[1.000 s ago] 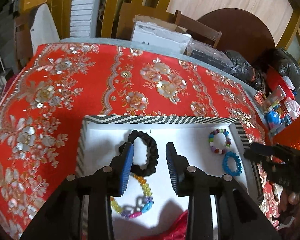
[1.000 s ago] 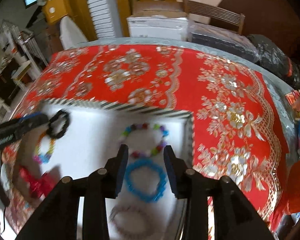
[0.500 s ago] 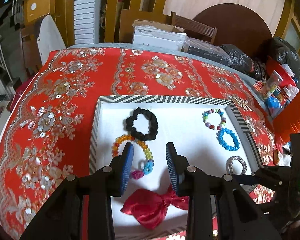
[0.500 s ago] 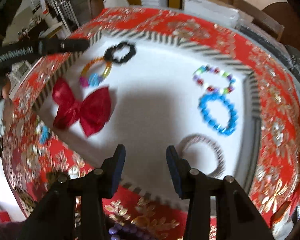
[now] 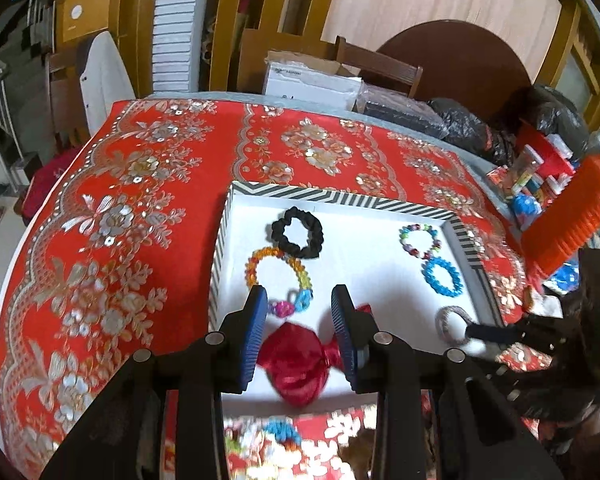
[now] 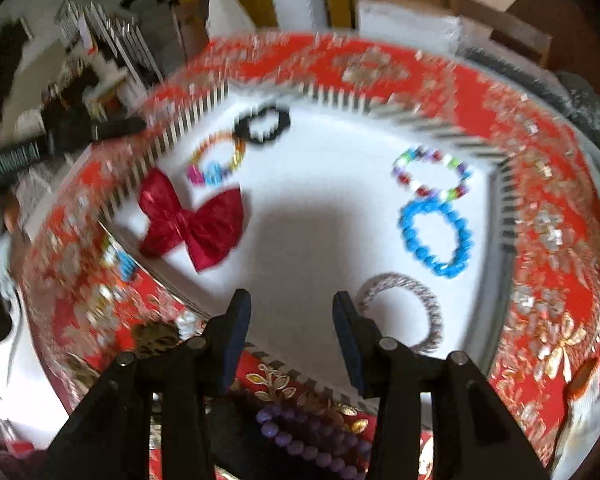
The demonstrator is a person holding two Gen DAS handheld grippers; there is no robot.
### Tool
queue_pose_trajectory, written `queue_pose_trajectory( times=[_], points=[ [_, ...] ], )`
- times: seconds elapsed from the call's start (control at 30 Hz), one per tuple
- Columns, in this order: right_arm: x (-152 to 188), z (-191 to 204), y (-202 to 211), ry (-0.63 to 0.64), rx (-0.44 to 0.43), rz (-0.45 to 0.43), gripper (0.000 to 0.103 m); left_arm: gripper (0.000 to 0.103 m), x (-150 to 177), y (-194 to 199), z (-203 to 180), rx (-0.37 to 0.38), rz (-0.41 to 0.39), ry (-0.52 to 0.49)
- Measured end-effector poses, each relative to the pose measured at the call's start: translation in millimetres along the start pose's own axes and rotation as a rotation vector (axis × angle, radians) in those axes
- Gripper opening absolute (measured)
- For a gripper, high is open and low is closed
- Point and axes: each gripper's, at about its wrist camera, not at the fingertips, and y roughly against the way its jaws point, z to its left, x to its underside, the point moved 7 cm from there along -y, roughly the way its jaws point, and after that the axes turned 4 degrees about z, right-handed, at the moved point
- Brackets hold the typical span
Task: Organize jewelry
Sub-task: 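Grasp the purple bead bracelet with the right gripper while the left moves to the pile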
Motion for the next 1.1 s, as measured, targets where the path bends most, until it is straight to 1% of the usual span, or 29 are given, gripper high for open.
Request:
queue_pose_trajectory(
  times=[0.1,0.17,0.27,0.37,0.5,0.73,0.8,0.9,1.0,1.1],
  points=[
    [5,0,26,-0.017,0.008,-0.063,0.053,0.022,10,12,6,0.015,0.005,0.015],
    [10,-1,40,-0.025,0.02,-0.094,0.053,0.022,20,22,13,0.035,0.009,0.029],
    [20,-4,60,-0.045,0.023,-0.143,0.055,0.022,33,34,21,0.03,0.009,0.037],
    [31,-11,73,-0.068,0.039,-0.173,0.057,0.022,47,43,28,0.031,0.017,0.048],
    [48,-20,82,-0.117,0.025,-0.196,0.058,0.022,68,43,32,0.022,0.039,0.051],
    [70,-21,76,-0.119,0.021,-0.177,0.058,0.022,102,26,34,0.037,0.098,0.084],
    [73,-22,76,-0.124,0.014,-0.175,0.058,0.022,105,22,35,0.036,0.103,0.092],
    [77,-28,76,-0.125,0.029,-0.168,0.058,0.022,109,18,35,0.032,0.111,0.09],
    [84,-37,71,-0.135,0.06,-0.137,0.058,0.022,110,14,39,0.029,0.115,0.094],
    [88,-42,60,-0.128,0.078,-0.095,0.058,0.022,110,10,42,0.043,0.121,0.111]
  ],
)
